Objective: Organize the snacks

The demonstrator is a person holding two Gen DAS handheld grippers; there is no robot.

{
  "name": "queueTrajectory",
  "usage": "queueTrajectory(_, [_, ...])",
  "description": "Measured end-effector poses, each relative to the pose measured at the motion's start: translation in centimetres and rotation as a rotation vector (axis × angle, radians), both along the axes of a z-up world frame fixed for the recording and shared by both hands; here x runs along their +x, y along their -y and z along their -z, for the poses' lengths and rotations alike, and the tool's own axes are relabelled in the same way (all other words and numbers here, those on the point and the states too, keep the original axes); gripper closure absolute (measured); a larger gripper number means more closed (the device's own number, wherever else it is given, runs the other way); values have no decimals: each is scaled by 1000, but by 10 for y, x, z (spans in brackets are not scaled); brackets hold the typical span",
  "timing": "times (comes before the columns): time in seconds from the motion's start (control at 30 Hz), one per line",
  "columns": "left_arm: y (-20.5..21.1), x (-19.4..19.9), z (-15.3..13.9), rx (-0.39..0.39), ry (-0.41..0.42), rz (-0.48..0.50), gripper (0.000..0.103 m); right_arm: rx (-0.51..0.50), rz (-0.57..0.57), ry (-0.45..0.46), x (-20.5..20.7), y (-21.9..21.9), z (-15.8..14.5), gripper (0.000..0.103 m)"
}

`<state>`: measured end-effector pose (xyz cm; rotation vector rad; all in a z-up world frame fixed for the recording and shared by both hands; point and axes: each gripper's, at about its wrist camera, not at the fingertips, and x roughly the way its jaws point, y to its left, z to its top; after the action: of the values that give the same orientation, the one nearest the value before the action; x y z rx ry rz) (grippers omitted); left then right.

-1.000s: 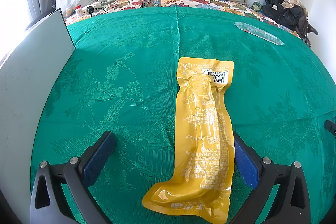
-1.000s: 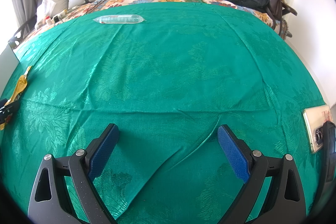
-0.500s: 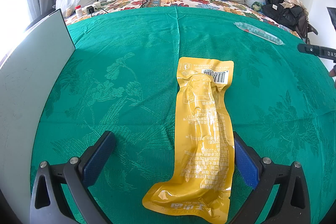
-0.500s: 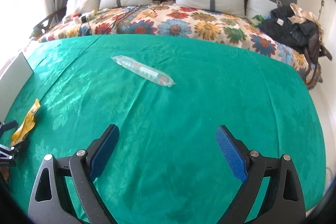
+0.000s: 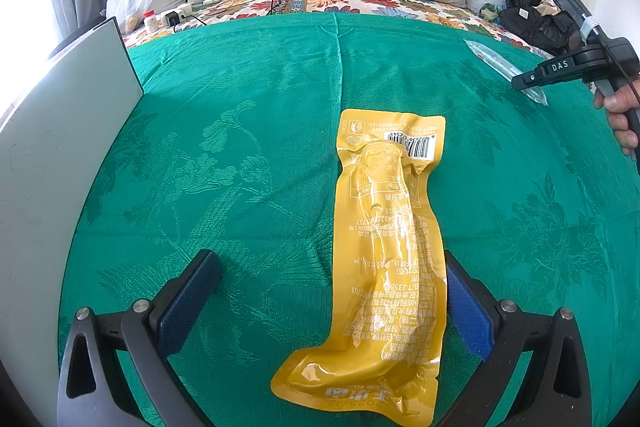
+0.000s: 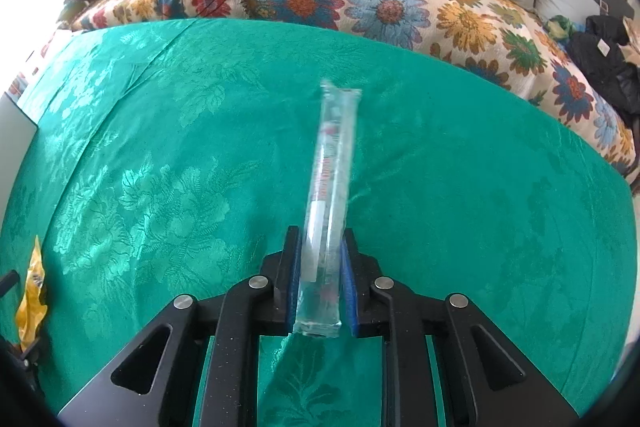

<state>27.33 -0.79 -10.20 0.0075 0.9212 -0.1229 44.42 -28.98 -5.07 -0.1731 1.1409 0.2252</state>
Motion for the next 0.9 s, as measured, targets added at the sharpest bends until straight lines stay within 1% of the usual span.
queueTrajectory(0.1, [0,0,0,0,0,0,0,78,28,-33,-43,5,-3,84])
queueTrajectory(0.2, [0,0,0,1,1,0,0,148,105,-42,-109,13,0,84])
queueTrajectory(0.3, [0,0,0,0,1,0,0,131,144,1,-190,10,1,84])
queueTrajectory(0.4, [0,0,0,0,1,0,0,172,210,26,-266,6,0,84])
queueTrajectory(0.47, [0,0,0,0,1,0,0,190,254,41,-304,2,2,84])
queueTrajectory(0.5, [0,0,0,0,1,0,0,179,266,51,-316,-2,4,84])
queueTrajectory(0.53, [0,0,0,0,1,0,0,148,256,72,-321,-8,3,84])
queueTrajectory(0.6, [0,-1,0,0,1,0,0,43,196,107,-318,-23,4,81])
queueTrajectory(0.63, [1,0,0,0,1,0,0,8,176,125,-312,-27,5,80])
queueTrajectory(0.67, [0,0,0,0,1,0,0,-5,169,148,-308,-31,6,69])
queueTrajectory(0.7, [1,0,0,0,1,0,0,-5,177,162,-304,-32,7,46])
queueTrajectory(0.73, [1,0,0,0,1,0,0,2,194,180,-302,-31,8,39])
queueTrajectory(0.77, [0,-1,0,0,1,0,0,33,194,177,-300,-30,12,28])
queueTrajectory(0.8, [1,-1,0,0,1,0,0,37,184,193,-300,-31,14,22])
queueTrajectory(0.83, [0,-1,0,0,1,0,0,21,172,202,-298,-34,16,21])
queueTrajectory(0.9, [0,-1,0,0,1,0,0,30,166,207,-298,-37,17,18])
